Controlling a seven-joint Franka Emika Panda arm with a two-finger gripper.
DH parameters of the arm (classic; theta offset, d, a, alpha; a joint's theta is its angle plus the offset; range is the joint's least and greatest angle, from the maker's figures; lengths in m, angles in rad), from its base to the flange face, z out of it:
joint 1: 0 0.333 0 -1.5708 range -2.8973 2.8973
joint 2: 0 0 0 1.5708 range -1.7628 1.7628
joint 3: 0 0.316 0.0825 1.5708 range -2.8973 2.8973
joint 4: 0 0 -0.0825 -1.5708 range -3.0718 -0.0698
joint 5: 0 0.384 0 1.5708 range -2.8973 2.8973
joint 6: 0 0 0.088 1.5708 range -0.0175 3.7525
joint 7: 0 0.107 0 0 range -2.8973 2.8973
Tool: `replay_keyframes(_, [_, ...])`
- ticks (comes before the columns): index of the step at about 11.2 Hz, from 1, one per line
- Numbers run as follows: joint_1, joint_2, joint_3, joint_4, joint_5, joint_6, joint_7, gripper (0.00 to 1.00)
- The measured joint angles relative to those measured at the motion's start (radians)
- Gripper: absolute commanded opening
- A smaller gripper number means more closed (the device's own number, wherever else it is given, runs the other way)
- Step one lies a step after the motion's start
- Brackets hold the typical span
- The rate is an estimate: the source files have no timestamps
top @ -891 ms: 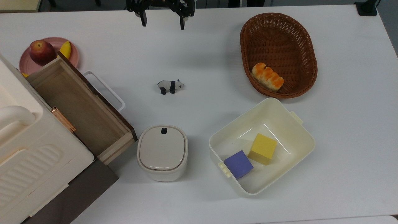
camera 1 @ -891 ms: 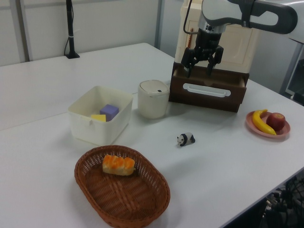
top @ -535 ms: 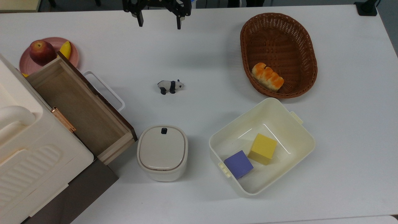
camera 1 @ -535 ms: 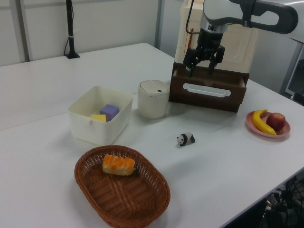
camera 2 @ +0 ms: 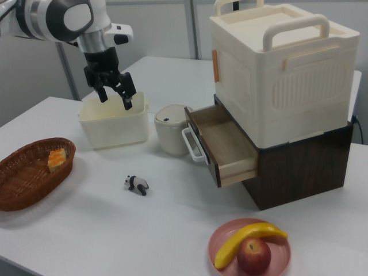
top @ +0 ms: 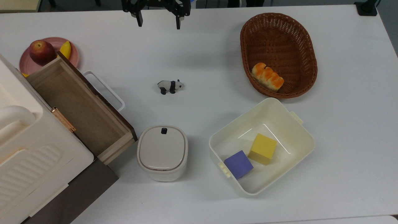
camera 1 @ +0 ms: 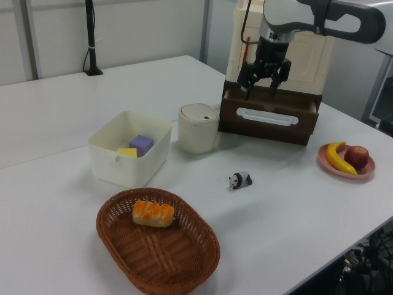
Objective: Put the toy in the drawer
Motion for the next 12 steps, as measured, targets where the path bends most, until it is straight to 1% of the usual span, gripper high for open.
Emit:
replay_keyframes(2, [0.0, -0.001, 0.0, -0.006, 0.0, -0.005, 0.0, 1.0])
replay_keyframes(5, [-0.009, -0.004, -0.002, -0.041, 0.0, -0.007, 0.012, 1.0])
replay_keyframes(6, [-0.012, -0.004, -0.002, -0.059, 0.0, -0.007, -0.011, 1.0])
replay_keyframes(7, [-0.012, -0.004, -0.001, -0.082, -0.013, -0.007, -0.138, 1.0])
replay_keyframes(8, [-0.012, -0.004, 0.001, -0.108, -0.032, -0.007, -0.313, 1.0])
replay_keyframes(9, [-0.012, -0.004, 0.001, -0.113, -0.037, -0.007, -0.353, 1.0])
replay_keyframes(12, [-0.012, -0.004, 0.001, -0.113, -0.037, -0.007, -0.353, 1.0])
